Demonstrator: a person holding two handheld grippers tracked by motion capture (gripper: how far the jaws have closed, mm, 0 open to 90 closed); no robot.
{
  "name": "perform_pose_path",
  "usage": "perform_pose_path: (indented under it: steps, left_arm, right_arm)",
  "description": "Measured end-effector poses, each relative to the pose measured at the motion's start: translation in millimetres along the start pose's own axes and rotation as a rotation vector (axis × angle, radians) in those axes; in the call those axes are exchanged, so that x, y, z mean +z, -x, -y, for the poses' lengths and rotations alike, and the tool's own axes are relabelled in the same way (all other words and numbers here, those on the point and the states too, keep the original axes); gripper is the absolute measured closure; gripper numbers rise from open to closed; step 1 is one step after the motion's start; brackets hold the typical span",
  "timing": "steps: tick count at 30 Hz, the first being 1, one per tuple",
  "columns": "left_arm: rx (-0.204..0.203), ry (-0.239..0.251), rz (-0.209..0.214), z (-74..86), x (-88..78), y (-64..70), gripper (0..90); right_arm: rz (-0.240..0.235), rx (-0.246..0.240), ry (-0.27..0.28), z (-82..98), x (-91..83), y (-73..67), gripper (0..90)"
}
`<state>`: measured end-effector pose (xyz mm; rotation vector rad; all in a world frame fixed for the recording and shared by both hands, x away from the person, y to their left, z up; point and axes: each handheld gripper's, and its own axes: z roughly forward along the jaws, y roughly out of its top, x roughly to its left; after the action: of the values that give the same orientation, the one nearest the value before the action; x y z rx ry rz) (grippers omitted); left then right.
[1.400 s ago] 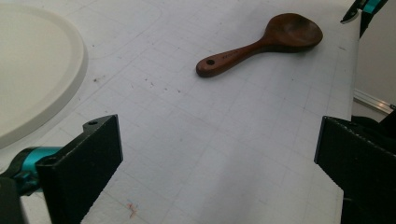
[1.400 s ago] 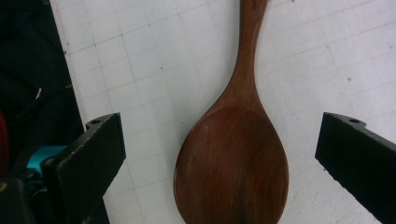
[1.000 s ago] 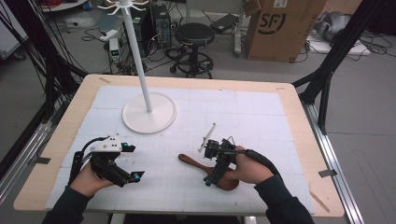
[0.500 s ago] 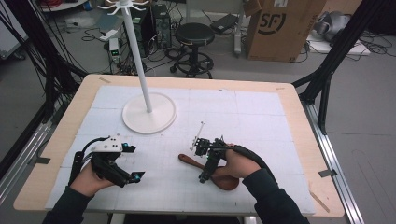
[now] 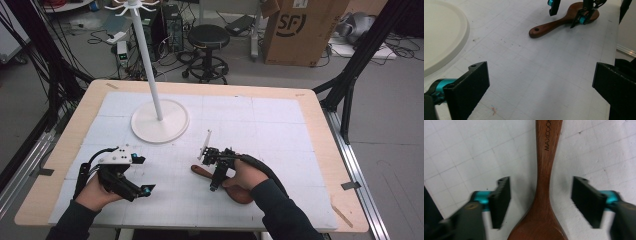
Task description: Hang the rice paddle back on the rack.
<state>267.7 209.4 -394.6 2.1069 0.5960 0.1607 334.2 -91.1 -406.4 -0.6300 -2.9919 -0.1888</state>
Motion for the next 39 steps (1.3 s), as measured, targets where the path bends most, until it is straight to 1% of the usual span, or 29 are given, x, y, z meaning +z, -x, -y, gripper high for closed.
perform_pose_path:
  steps: [3, 4, 5, 7, 8, 11, 12, 13, 14, 15, 18, 20, 23, 25, 26, 29, 30, 31, 32, 35, 39]
  left_arm:
    - [0.003, -0.001, 0.0, 0.1, 0.4, 0.5, 1.6]
    - [0.0, -0.001, 0.0, 0.2, 0.6, 0.9, 1.6]
    - [0.002, -0.005, 0.0, 0.2, 0.5, 0.8, 1.6]
    - [0.003, -0.005, 0.0, 0.3, 0.8, 1.0, 1.6]
    - [0.003, -0.005, -0.001, 0.3, 0.8, 1.1, 1.6]
    - [0.012, -0.004, -0.004, 0.3, 0.8, 1.6, 1.6]
    - [0.008, -0.002, -0.002, 0.4, 1.1, 2.1, 1.6]
    - [0.009, -0.004, -0.002, 0.4, 1.2, 2.1, 1.6]
    - [0.011, -0.007, -0.004, 0.3, 1.4, 2.2, 1.7]
    - [0.012, -0.007, -0.003, 0.3, 1.7, 2.1, 1.6]
    - [0.015, -0.009, -0.003, 0.3, 1.9, 2.1, 1.6]
    - [0.012, -0.009, -0.004, 0.4, 2.0, 2.2, 1.6]
    - [0.012, -0.009, -0.005, 0.4, 1.9, 2.3, 1.6]
    - [0.013, -0.01, -0.004, 0.4, 1.9, 2.4, 1.6]
    - [0.013, -0.01, -0.004, 0.4, 2.0, 2.4, 1.7]
    - [0.013, -0.013, -0.004, 0.5, 2.2, 2.5, 1.7]
    - [0.016, -0.013, -0.004, 0.5, 2.5, 2.4, 1.6]
    - [0.017, -0.015, -0.003, 0.5, 2.5, 2.5, 1.6]
    - [0.015, -0.015, -0.003, 0.6, 2.6, 2.7, 1.6]
    - [0.015, -0.014, -0.001, 0.6, 2.5, 3.1, 1.7]
    - [0.014, -0.014, -0.003, 0.7, 2.8, 3.6, 1.7]
  right_arm:
    - [-0.001, 0.005, -0.005, -2.5, 1.2, -0.9, 37.1]
    - [0.001, 0.0, -0.011, -3.4, 1.5, -0.9, 37.4]
    - [-0.001, 0.012, -0.014, -4.2, 2.2, -1.6, 37.9]
    - [0.005, 0.007, -0.011, -5.0, 4.1, -1.9, 40.4]
    - [0.007, -0.006, -0.015, -5.6, 4.4, -1.4, 42.0]
    - [0.016, 0.003, -0.019, -6.8, 4.7, -1.7, 44.9]
    - [0.02, -0.004, -0.024, -6.8, 4.2, -0.7, 46.3]
    - [0.017, 0.006, -0.024, -6.9, 4.1, -0.6, 47.2]
    - [0.016, 0.002, -0.022, -6.8, 4.1, 0.7, 48.5]
    - [0.016, 0.011, -0.025, -7.1, 3.6, 0.9, 49.8]
    - [0.01, 0.018, -0.019, -7.4, 3.5, 2.8, 54.8]
    - [0.013, 0.013, -0.022, -8.0, 3.1, 3.4, 57.2]
    - [0.017, 0.02, -0.022, -8.3, 3.5, 3.8, 61.2]
    - [0.027, 0.013, -0.026, -8.7, 3.2, 4.7, 64.6]
    - [0.027, 0.024, -0.032, -9.1, 2.8, 4.7, 65.1]
    - [0.033, 0.027, -0.036, -10.0, 3.3, 4.4, 65.2]
    - [0.034, 0.015, -0.041, -10.2, 3.5, 4.4, 65.1]
    - [0.04, 0.017, -0.042, -10.6, 3.8, 2.8, 65.3]
    - [0.05, -0.006, -0.049, -11.0, 3.8, 2.3, 65.9]
    - [0.077, -0.03, -0.06, -12.4, 4.9, -1.3, 67.9]
    - [0.081, -0.019, -0.062, -13.4, 5.8, -1.7, 68.6]
